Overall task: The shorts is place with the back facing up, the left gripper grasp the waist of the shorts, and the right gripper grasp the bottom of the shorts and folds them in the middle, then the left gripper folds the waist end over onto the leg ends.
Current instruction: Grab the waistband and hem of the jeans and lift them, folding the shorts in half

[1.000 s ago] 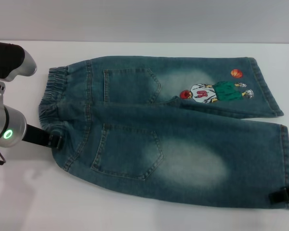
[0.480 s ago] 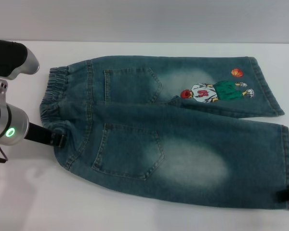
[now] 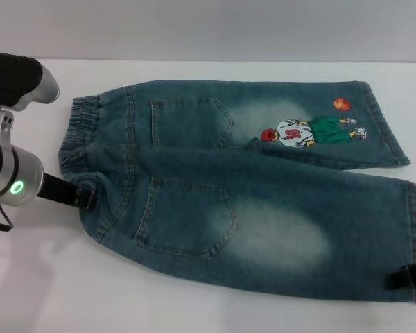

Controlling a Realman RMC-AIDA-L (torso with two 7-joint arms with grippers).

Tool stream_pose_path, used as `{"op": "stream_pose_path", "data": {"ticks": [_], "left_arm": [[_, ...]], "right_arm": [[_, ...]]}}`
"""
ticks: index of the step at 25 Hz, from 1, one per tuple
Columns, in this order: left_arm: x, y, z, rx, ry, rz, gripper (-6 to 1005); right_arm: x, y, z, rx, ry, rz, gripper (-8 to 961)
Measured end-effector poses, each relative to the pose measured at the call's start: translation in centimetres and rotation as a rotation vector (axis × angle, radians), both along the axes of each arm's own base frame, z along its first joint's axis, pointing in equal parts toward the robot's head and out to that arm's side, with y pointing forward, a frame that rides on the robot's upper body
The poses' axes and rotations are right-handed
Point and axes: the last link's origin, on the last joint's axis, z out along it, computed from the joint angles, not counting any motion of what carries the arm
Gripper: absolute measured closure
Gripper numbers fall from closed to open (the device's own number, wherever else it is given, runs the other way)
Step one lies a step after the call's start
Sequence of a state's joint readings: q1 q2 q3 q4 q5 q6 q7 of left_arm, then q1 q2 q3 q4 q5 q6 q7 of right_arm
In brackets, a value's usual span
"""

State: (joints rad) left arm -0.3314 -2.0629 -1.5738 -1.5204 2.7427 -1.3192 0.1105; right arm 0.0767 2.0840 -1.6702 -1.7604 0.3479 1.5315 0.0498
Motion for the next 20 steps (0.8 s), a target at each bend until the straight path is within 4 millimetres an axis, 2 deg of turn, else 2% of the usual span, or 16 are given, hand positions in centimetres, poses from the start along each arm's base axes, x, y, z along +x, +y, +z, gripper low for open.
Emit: {"op": "stream_pose_path", "data": {"ticks": [20], "left_arm": [[-0.01, 0.10, 0.15, 0.004, 0.002, -0.006, 787]], "right_arm": [[0.18, -0.58, 0.04, -0.021, -0.006, -0.033, 439]]}}
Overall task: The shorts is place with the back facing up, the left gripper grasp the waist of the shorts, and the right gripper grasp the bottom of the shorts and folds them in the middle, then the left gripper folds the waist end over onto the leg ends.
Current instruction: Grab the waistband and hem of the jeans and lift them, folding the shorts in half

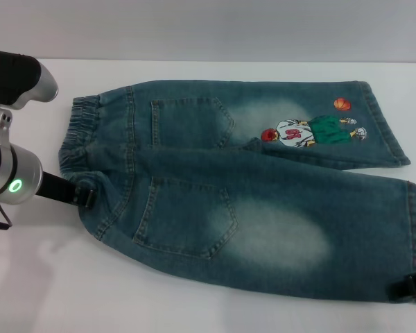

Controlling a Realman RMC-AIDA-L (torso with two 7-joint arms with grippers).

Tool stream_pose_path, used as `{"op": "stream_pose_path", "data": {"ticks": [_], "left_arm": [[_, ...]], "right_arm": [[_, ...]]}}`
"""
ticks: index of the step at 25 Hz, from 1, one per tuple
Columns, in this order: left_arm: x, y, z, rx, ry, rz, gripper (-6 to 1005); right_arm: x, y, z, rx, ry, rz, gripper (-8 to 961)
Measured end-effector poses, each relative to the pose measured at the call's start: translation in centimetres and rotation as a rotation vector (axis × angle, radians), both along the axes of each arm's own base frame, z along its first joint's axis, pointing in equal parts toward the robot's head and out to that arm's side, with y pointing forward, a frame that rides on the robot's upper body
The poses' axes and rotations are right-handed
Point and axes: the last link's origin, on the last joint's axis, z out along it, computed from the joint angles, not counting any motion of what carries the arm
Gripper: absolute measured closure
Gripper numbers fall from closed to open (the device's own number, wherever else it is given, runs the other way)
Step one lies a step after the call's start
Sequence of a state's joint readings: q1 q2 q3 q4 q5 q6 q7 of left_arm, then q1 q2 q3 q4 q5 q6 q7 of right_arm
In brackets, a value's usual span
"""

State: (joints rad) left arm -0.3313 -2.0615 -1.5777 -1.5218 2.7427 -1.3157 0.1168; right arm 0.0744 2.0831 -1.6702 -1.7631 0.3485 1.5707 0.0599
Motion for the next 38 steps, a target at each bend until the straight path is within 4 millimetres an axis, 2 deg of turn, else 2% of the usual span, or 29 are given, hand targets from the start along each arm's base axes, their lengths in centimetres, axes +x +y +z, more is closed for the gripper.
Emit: {"op": "stream_pose_path", "data": {"ticks": [25, 38], "left_arm": [[0.6, 0.4, -0.1, -0.005, 0.002, -0.020, 787], [0.7, 0.4, 0.0, -0.003, 0.000, -0.020, 789]], "right_arm": [[0.4, 0.4, -0.3, 0.006, -0.005, -0.004, 439], [-0.2, 1.0, -0.9, 0.010, 0.008, 0.029, 466]]}}
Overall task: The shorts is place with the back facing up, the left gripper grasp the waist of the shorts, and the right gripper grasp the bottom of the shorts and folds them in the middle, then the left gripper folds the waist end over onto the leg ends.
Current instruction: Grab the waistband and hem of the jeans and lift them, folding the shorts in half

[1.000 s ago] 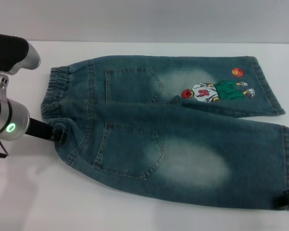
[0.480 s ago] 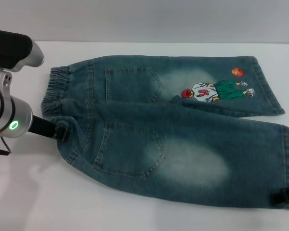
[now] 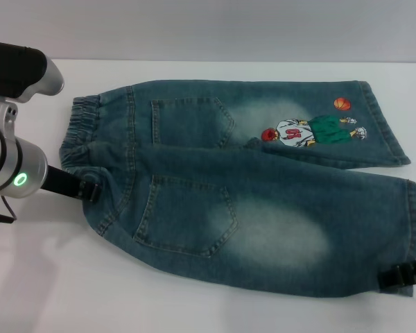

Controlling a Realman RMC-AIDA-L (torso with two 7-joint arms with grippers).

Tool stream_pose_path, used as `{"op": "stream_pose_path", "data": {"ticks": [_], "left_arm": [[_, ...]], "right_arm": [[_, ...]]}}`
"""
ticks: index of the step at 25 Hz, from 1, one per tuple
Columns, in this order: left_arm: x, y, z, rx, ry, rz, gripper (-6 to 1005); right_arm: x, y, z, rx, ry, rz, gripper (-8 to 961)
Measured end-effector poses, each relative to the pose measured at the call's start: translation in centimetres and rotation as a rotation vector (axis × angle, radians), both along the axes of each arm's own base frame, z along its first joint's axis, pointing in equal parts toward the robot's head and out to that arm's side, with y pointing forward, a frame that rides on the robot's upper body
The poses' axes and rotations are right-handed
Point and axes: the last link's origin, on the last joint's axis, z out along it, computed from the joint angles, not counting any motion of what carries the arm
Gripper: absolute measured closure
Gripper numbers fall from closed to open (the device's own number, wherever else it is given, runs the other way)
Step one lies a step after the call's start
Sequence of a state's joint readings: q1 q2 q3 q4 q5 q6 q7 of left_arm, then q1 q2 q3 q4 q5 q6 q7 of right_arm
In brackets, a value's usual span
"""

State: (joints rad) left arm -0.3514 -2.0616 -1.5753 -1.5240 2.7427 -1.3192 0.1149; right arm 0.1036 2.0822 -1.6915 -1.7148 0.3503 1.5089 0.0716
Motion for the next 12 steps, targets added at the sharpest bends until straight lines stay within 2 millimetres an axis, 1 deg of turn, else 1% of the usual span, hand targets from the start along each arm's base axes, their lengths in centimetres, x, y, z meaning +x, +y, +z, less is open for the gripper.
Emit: {"op": "stream_pose_path", "data": {"ticks": [7, 12], "left_arm": [[0.1, 0.1, 0.0, 0.001, 0.000, -0.003, 788], [0.0, 0.1, 0.0, 0.005, -0.002, -0.005, 788]], "right_arm": [[-0.7, 0.2, -0.3, -0.010, 0.027, 0.026, 489], [-2.2, 0.8, -0.3, -0.010, 0.086, 0.098, 506]]}}
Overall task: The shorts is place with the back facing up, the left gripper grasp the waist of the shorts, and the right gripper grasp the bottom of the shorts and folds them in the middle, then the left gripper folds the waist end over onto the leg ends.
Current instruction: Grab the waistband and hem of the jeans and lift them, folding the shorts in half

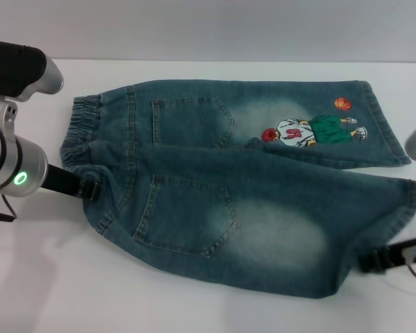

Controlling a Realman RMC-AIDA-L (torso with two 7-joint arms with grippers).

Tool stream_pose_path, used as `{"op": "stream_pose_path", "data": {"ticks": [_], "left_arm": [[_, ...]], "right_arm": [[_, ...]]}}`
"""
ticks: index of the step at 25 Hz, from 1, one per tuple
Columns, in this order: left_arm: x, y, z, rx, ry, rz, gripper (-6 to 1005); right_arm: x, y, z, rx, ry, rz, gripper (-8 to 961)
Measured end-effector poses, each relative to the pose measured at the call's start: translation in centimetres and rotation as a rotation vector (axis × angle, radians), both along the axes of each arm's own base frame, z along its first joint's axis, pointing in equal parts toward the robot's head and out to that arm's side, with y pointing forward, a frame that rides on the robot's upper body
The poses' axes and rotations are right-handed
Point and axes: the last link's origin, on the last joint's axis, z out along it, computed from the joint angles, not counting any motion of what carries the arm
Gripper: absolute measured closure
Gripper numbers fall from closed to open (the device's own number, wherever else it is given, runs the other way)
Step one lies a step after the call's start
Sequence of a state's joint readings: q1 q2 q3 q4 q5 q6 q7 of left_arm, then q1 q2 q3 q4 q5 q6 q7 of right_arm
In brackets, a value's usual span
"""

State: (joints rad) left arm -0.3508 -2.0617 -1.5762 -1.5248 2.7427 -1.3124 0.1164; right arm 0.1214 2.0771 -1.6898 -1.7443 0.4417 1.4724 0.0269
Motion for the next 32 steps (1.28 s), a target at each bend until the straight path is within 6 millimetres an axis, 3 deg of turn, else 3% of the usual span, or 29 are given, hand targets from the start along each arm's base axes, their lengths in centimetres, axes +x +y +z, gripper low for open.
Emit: {"op": "stream_pose_path", "data": {"ticks": [5, 11, 22, 32], "left_arm": [[0.1, 0.1, 0.0, 0.004, -0.002, -0.003, 788], [0.1, 0.2, 0.1, 0.016, -0.006, -0.005, 788], [-0.4, 0.6, 0.3, 0.071, -0.028, -0.016, 789], [-0.8, 0.8, 1.0, 0.188, -0.112, -0.049, 788]], "right_arm": [[-1.2, 0.9, -0.6, -0.013, 0.032, 0.064, 743], [-1.7, 1.4, -1.1, -0.013, 0.081, 0.108, 951], [-2.6, 2.0, -1.3, 0.040, 0.178, 0.217, 953], [-3.2, 4.3, 0.4, 0.253, 0.194, 0.426, 954]]}}
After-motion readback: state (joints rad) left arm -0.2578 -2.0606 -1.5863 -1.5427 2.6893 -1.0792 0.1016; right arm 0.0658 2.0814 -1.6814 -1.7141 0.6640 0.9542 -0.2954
